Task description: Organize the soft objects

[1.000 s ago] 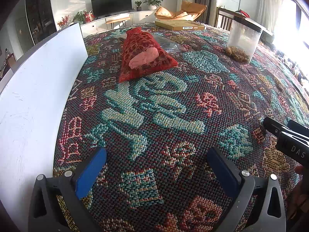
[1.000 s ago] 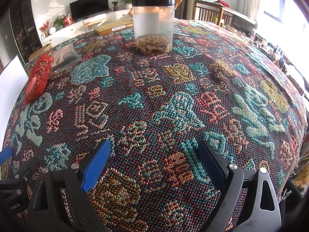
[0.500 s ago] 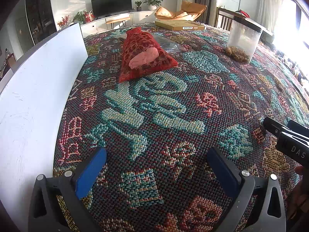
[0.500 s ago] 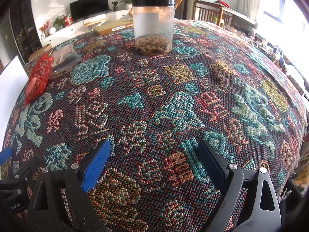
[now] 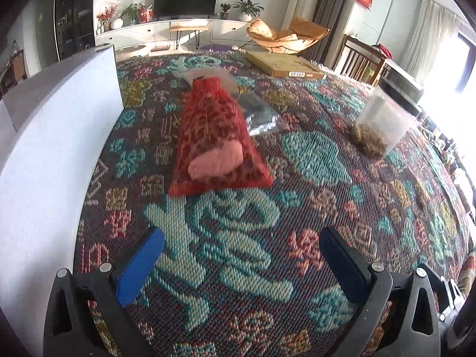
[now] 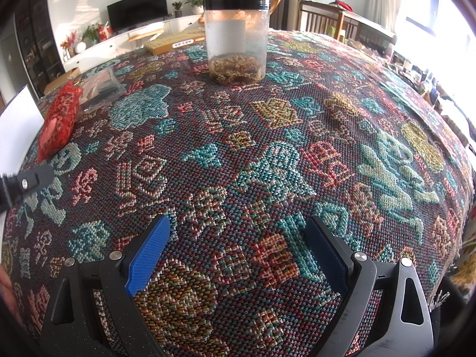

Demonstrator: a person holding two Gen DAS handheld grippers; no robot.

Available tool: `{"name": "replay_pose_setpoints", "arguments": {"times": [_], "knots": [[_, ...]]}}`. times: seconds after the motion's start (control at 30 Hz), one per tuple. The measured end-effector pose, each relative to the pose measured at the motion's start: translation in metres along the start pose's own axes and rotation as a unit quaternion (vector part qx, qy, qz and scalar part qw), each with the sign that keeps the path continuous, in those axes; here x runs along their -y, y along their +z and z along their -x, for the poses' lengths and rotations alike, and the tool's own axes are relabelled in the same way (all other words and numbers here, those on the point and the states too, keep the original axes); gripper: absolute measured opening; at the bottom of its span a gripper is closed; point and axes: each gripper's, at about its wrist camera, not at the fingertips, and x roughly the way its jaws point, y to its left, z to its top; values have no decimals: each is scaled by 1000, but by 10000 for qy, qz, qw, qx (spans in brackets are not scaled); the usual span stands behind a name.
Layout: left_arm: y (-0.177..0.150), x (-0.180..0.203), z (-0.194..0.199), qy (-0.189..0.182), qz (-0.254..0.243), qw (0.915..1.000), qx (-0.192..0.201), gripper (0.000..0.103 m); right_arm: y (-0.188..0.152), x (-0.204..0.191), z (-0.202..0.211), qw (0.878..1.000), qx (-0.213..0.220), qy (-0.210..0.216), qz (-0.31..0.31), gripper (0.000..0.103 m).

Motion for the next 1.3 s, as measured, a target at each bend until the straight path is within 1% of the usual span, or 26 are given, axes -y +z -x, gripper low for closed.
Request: {"name": "replay_pose_setpoints", "arguments": {"times": [0.07,0.1,0.17,0.27,0.37,0.4,0.43,0.5,0.57,0.67,0.77,0.83,0.9,0.97,1.0,1.03,1.07,1.1,1.13,1.2,1.27,1.3], "knots": [[24,2,-4,-12,-20,9999,137,103,0,0,0,10000,-1,1,0,94],[34,0,-11,-20,20,9999,104,103,0,0,0,10000,0,1,0,94],[52,-7,-32,160,135,9997,-100,103,0,0,0,10000,0,1,0,94],[64,-20,-57,487,179,9981,-342,103,0,0,0,10000,0,0,-1,94],[66,-26,-71,579,132,9970,-496,102,0,0,0,10000,-1,-3,-3,94],[66,-28,-73,556,112,9971,-497,94,0,0,0,10000,-1,-2,-2,95],[66,-29,-72,535,92,9973,-489,73,0,-2,0,10000,-3,-3,-4,95],[64,-30,-68,485,77,9976,-481,46,0,-2,0,10000,-2,-5,-5,95],[59,-28,-55,537,-13,9979,-365,41,0,-2,0,10000,-1,-5,-6,95],[44,-25,-28,470,-41,9981,-385,40,0,-2,0,10000,-1,-5,-6,95],[22,-19,4,456,-163,9981,-384,40,0,-1,0,10000,-1,-5,-6,95],[7,-16,15,439,-170,9980,-422,41,0,-2,0,10000,-1,-6,-6,95],[-9,-17,17,416,-109,9978,-502,41,0,-1,0,10000,-1,-5,-6,95],[-20,-19,8,523,-148,9967,-599,47,0,-1,0,10000,0,-4,-5,95],[-24,-21,2,597,-168,9958,-669,58,0,-1,0,10000,1,-2,-5,95],[-26,-23,-4,641,-180,9954,-685,72,0,-1,0,10000,0,-3,-6,95],[-28,-24,-8,688,-211,9956,-598,78,0,-2,0,10000,1,-1,-5,95],[-29,-25,-10,824,-261,9950,-501,88,0,-1,0,10000,0,-4,-7,95],[-29,-25,-12,954,-292,9940,-449,94,0,-1,0,10000,0,-6,-7,95],[-29,-29,-14,979,-314,9941,-345,97,0,-1,0,10000,1,-5,-8,95],[-29,-35,-17,945,-246,9949,-270,102,-1,-1,0,10000,3,2,-9,95],[-29,-37,-18,886,-195,9957,-213,103,0,-1,0,10000,3,15,-10,95]]}}
